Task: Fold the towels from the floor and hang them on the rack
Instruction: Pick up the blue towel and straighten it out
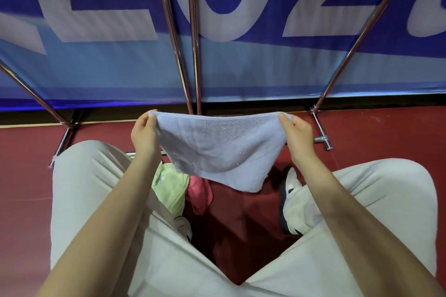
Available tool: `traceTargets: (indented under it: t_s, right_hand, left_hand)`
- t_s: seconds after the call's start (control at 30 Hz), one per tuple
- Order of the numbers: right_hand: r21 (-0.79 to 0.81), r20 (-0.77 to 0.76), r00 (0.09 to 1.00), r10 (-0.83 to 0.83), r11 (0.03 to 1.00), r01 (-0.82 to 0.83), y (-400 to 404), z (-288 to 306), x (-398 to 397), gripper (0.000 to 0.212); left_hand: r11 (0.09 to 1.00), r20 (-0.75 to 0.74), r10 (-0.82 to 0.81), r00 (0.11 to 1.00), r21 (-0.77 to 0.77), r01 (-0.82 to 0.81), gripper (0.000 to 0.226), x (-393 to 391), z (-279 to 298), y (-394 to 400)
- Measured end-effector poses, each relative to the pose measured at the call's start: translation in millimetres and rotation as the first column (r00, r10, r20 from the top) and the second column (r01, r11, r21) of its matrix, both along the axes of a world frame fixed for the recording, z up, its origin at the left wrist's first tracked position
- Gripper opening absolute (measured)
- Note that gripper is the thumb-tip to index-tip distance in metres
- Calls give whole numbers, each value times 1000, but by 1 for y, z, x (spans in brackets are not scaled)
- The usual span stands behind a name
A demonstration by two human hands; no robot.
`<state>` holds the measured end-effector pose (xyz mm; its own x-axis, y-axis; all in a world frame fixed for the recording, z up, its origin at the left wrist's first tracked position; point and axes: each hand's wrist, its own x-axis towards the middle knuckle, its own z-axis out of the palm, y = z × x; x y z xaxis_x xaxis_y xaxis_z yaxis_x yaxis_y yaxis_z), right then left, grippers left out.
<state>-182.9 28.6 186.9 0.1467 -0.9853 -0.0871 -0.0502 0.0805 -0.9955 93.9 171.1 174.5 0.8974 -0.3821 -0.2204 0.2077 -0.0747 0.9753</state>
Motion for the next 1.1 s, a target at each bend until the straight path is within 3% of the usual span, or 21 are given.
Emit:
traceTargets:
  t_s: [0.17, 0.3, 0.5, 0.6, 0.83, 0.93, 1.03, 1.1]
  right_hand:
    - [195, -56, 991, -118, 972, 127, -2, -13, 8, 9]
    - [290, -72, 993, -89, 951, 107, 4, -19, 25, 9]
    - [362, -3, 998, 59, 931, -53, 26, -11, 58, 17]
    - [326, 23, 996, 85, 941, -88, 31, -5, 75, 20]
    - [141, -82, 981, 174, 977, -161, 42, 9, 97, 23]
    - [111, -49, 982, 181, 978, -175, 42, 11, 100, 6]
    - [82, -42, 975, 219, 973, -215, 41, 11, 99, 22]
    - [30, -57, 967, 247, 969, -246, 42, 15, 96, 19]
  left_hand:
    - [993, -172, -57, 983, 92, 73, 26, -14, -3, -10]
    - [990, -357, -72, 931, 88, 110, 16, -34, -1, -18]
    - [962, -382, -261, 887, -31, 270, 17, -72, 5, -31]
    - [960, -386, -280, 879, -83, 269, 18, -88, 14, -38]
    - [980, -430, -198, 881, -117, 163, 12, -101, 23, -46]
    - [976, -456, -205, 866, -165, 144, 18, -105, 26, -46]
    - [969, -449, -230, 864, -190, 159, 18, -106, 29, -46]
    - [966, -455, -242, 857, -193, 170, 17, -106, 28, -46]
